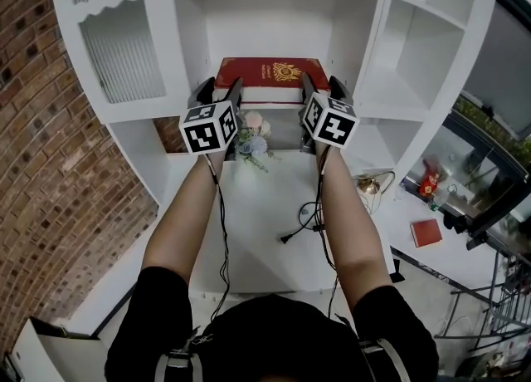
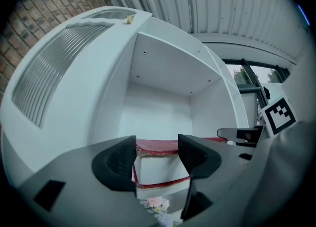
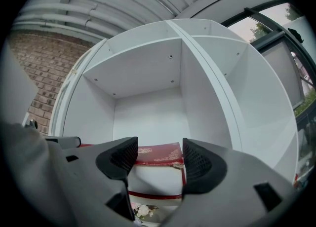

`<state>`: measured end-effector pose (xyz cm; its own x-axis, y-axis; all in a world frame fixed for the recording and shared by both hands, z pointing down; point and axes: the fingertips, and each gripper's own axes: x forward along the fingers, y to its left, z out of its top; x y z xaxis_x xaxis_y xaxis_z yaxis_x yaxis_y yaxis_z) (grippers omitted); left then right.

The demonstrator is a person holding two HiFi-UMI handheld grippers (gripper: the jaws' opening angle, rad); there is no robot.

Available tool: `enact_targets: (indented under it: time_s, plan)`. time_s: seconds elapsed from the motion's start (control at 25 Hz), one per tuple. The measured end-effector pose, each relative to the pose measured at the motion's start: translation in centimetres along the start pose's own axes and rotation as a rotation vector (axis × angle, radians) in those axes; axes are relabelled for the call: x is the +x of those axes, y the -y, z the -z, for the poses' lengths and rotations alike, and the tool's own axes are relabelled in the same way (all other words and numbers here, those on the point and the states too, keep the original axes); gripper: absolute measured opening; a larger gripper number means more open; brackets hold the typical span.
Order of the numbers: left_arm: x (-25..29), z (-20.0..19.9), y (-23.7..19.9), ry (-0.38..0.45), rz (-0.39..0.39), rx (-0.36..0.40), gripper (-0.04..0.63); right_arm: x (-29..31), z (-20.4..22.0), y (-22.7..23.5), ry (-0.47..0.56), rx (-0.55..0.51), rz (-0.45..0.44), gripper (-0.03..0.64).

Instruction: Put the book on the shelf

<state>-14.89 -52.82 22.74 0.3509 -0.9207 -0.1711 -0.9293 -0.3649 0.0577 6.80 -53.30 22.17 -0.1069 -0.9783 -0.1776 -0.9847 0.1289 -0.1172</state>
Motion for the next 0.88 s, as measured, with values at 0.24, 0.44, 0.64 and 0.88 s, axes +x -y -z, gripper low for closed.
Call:
enact_targets:
  time_s: [0.24, 0.44, 0.64, 0.88]
  plan:
    - [-3.1, -2.3, 1.2, 0.074, -0.032, 0.162, 0.255, -3.5, -1.5, -1.2, 0.096, -0.096, -0.028, 0.227]
    - [-7.2, -2.8, 2.6, 0.130, -0.036, 0.206, 0.097, -8.3, -1.0, -1.9, 0.153, -0.088, -0.060, 0.127]
    - [-9.9, 1.3, 3.5, 0.075, -0.006, 0.168, 0.015, -11.7, 2.2, -2.7, 0.129, -0.082, -0.078, 0.014]
    - [-11.8, 7.2, 4.4, -0.036, 0.023, 0.147, 0.014, -14.1, 6.9, -3.3, 0.067, -0.066, -0.103, 0.014]
